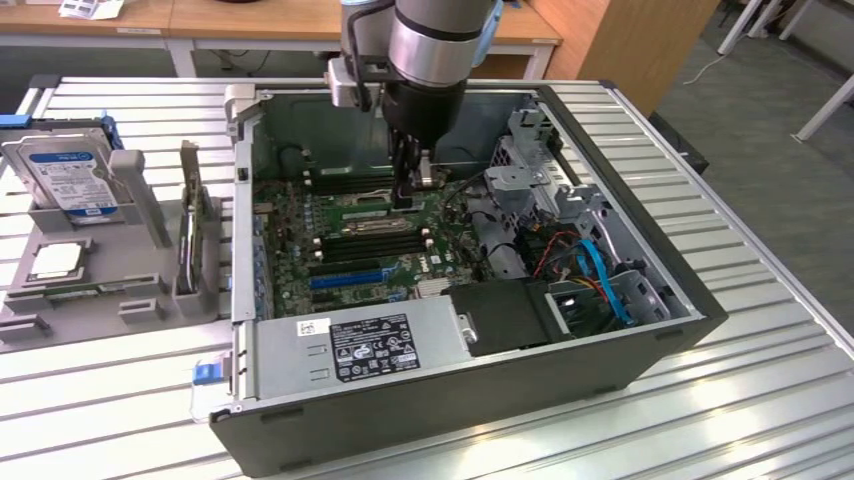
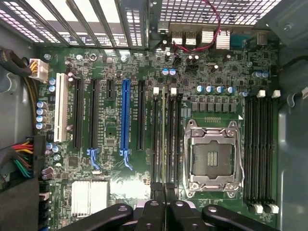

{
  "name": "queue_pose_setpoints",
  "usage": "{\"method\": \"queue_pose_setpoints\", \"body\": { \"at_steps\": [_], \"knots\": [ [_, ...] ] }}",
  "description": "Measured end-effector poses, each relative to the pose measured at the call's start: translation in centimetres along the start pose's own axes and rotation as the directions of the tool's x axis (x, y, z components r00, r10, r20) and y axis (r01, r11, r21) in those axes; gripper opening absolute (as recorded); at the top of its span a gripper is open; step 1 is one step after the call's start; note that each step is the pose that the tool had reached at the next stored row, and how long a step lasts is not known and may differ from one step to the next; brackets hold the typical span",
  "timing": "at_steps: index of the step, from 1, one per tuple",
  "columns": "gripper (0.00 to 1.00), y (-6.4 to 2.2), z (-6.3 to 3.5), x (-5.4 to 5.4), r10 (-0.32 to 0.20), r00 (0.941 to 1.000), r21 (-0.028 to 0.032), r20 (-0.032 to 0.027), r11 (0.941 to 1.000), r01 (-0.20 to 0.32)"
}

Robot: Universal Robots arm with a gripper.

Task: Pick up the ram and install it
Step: 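Insert the ram into the slot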

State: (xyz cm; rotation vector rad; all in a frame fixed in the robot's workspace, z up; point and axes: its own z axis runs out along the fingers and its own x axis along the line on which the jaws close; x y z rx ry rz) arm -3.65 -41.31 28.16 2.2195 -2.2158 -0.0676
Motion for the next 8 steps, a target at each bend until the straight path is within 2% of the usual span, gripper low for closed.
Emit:
{"method": "queue_pose_setpoints", "body": {
  "at_steps": [8],
  "knots": [
    [0.12, -0.01, 1.07, 0.03, 0.0, 1.0, 0.0, -0.0006, 1.0, 0.0]
  ]
}}
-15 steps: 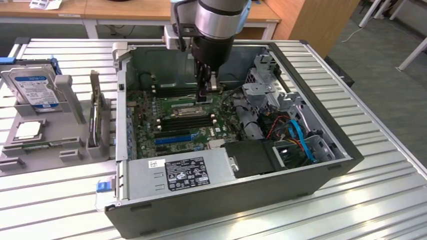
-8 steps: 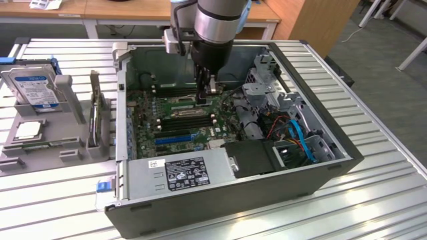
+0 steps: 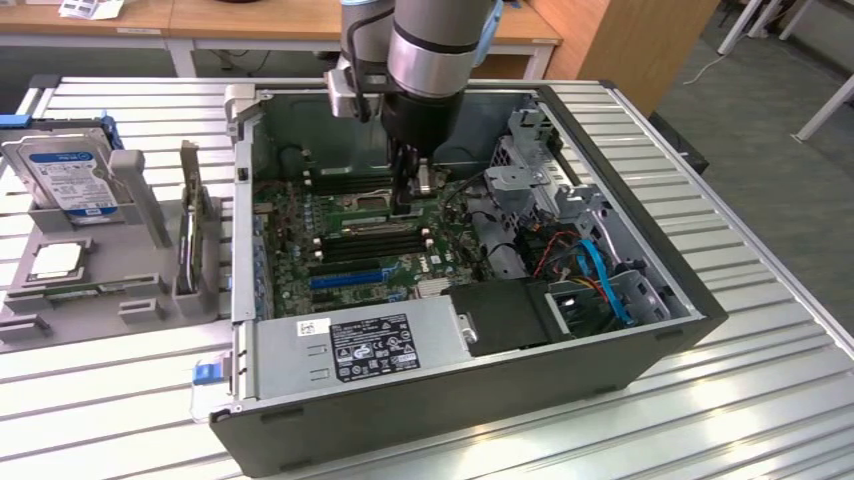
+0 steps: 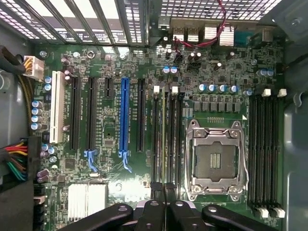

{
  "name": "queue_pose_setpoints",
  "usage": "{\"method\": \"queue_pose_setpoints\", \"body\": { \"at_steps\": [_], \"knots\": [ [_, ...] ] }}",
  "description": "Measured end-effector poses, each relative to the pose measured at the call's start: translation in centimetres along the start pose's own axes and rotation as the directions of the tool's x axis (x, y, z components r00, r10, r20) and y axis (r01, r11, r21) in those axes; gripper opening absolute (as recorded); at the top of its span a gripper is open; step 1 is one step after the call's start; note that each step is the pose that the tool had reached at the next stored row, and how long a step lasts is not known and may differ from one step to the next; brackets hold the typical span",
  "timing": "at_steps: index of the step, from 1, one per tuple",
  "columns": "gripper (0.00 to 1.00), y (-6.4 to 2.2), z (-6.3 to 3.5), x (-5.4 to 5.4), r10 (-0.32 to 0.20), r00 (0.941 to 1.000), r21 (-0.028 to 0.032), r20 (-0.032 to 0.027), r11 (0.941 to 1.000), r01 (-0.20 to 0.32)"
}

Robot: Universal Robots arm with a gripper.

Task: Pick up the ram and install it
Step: 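Insert the ram into the slot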

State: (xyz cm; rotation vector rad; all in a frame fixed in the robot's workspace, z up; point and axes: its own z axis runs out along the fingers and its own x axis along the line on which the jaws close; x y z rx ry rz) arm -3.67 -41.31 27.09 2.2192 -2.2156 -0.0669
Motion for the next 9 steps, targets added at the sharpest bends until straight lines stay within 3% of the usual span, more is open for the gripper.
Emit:
{"method": "queue_pose_setpoints", "body": {
  "at_steps": [9],
  "knots": [
    [0.12, 0.09, 1.11, 0.03, 0.0, 1.0, 0.0002, -0.0003, 1.0, 0.0]
  ]
}}
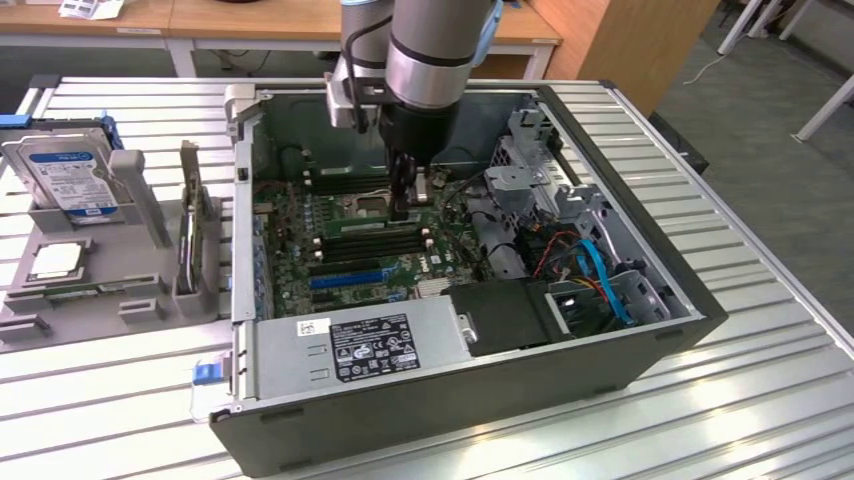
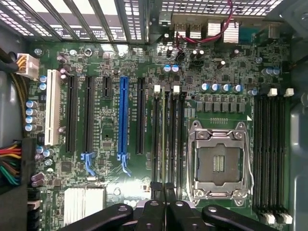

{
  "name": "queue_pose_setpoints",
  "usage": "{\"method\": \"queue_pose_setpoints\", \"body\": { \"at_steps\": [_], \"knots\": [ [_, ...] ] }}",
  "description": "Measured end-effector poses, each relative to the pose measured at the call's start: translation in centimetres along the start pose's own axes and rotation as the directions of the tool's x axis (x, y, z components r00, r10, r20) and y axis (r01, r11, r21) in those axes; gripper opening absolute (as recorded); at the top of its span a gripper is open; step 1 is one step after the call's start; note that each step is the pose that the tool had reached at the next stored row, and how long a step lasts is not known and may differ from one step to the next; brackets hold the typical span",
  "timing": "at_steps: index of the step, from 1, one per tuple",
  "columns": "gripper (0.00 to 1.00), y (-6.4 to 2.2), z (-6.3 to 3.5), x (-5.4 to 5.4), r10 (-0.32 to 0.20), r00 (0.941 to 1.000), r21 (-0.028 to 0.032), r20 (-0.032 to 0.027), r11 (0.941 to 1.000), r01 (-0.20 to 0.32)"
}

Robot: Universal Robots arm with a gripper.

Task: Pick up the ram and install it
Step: 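Insert the ram into the slot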

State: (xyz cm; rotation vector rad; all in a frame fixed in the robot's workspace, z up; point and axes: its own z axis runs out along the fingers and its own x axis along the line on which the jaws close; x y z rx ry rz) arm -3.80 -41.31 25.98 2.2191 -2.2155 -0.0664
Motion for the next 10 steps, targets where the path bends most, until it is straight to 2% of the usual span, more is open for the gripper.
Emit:
{"method": "queue_pose_setpoints", "body": {
  "at_steps": [10],
  "knots": [
    [0.12, 0.13, 1.02, 0.03, 0.0, 1.0, 0.0004, 0.0, 1.0, 0.0]
  ]
}}
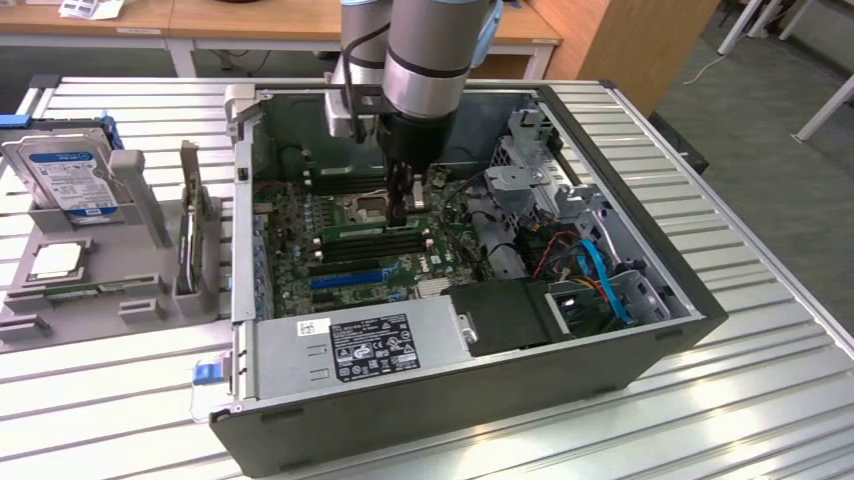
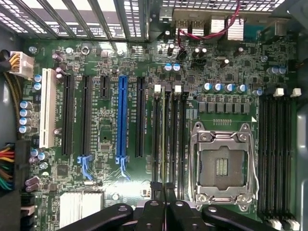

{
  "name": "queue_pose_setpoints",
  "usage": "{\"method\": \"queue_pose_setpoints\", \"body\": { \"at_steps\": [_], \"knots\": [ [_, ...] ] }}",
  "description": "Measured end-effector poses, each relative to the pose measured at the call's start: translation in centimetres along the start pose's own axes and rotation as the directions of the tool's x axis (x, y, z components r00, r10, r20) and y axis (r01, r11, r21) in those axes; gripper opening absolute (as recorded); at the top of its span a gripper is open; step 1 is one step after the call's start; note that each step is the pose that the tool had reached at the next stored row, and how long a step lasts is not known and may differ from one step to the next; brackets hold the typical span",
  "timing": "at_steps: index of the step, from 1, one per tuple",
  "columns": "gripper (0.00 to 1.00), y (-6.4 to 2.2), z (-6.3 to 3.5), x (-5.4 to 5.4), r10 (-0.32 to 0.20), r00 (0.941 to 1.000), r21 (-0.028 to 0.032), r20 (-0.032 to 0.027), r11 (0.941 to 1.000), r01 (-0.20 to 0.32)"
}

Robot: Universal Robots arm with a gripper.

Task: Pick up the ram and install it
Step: 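Insert the ram into the slot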

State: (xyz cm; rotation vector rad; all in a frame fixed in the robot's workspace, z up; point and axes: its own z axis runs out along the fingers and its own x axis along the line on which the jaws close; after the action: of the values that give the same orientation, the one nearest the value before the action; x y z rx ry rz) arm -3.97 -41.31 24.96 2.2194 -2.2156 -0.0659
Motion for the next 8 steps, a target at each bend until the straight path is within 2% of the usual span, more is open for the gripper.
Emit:
{"method": "queue_pose_setpoints", "body": {
  "at_steps": [8],
  "knots": [
    [0.12, 0.02, 0.34, 0.01, 0.0, 1.0, 0.0, -0.0002, 1.0, 0.0]
  ]
}}
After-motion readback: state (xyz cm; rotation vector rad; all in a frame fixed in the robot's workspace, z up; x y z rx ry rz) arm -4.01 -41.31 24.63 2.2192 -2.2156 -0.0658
